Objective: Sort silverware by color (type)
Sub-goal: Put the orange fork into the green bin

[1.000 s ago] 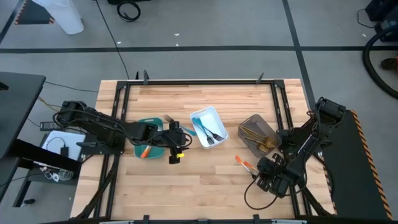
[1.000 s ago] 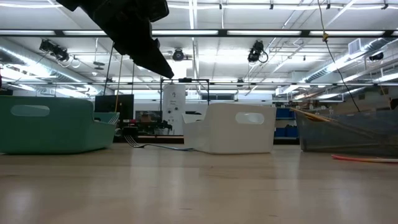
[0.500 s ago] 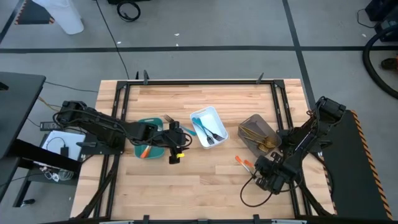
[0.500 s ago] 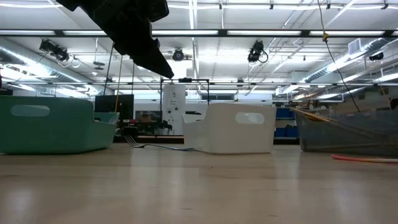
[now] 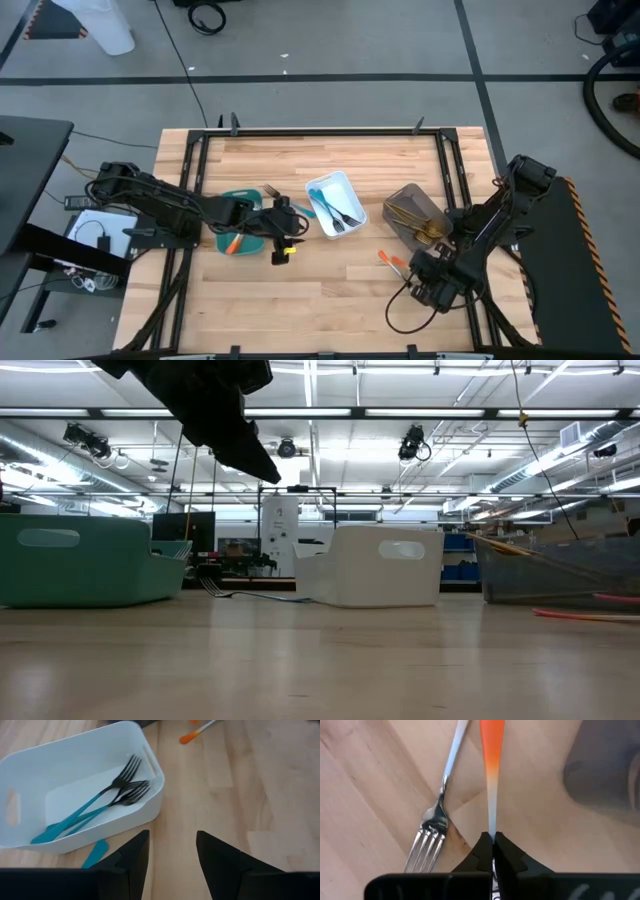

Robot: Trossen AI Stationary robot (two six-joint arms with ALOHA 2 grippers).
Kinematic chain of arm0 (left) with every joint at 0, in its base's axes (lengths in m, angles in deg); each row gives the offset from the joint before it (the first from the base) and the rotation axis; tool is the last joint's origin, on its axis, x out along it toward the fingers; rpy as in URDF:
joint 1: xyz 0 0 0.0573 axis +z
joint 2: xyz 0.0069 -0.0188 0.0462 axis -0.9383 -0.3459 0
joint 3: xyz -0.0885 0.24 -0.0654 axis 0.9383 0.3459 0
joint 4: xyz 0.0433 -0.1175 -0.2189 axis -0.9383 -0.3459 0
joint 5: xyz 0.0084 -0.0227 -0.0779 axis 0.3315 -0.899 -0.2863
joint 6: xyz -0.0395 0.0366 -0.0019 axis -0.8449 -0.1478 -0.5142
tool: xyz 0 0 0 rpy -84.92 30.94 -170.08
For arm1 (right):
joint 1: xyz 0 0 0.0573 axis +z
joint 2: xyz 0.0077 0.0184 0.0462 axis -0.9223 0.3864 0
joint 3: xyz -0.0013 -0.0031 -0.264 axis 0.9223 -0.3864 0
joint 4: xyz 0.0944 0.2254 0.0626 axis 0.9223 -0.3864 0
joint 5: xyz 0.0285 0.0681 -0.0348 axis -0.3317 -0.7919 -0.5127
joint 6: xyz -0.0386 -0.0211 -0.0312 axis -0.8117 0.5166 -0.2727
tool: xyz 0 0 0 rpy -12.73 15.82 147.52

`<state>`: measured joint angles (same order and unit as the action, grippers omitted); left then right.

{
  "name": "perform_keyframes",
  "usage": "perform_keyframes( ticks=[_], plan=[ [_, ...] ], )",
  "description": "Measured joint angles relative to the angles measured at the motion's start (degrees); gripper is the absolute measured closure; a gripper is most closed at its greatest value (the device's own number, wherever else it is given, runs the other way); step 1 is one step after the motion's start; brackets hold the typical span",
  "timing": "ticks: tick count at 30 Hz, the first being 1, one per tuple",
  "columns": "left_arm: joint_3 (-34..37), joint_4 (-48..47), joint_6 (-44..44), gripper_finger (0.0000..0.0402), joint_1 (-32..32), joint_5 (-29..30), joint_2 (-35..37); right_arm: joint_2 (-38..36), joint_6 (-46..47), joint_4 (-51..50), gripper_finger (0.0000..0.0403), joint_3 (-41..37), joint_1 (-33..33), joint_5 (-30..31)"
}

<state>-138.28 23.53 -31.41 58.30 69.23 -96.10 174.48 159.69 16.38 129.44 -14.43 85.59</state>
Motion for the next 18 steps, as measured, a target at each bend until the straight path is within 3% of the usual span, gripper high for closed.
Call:
perform_keyframes(
  ticks=[9, 14, 18],
  plan=[
    [0.0, 10.2, 0.5, 0.0230, -1.3, -2.9, -5.7, -2.3, -2.8, 1.2, 0.0398, 0.3, -1.3, 3.9],
    [0.0, 15.5, 11.7, 0.0230, -2.8, 0.1, -8.9, -4.3, -6.1, 5.1, 0.0398, 0.3, -3.4, 6.0],
    [0.0, 20.3, 23.4, 0.0230, -5.0, 7.3, -10.8, -5.0, -9.9, 9.7, 0.0398, 0.3, -6.4, 7.7]
  ],
)
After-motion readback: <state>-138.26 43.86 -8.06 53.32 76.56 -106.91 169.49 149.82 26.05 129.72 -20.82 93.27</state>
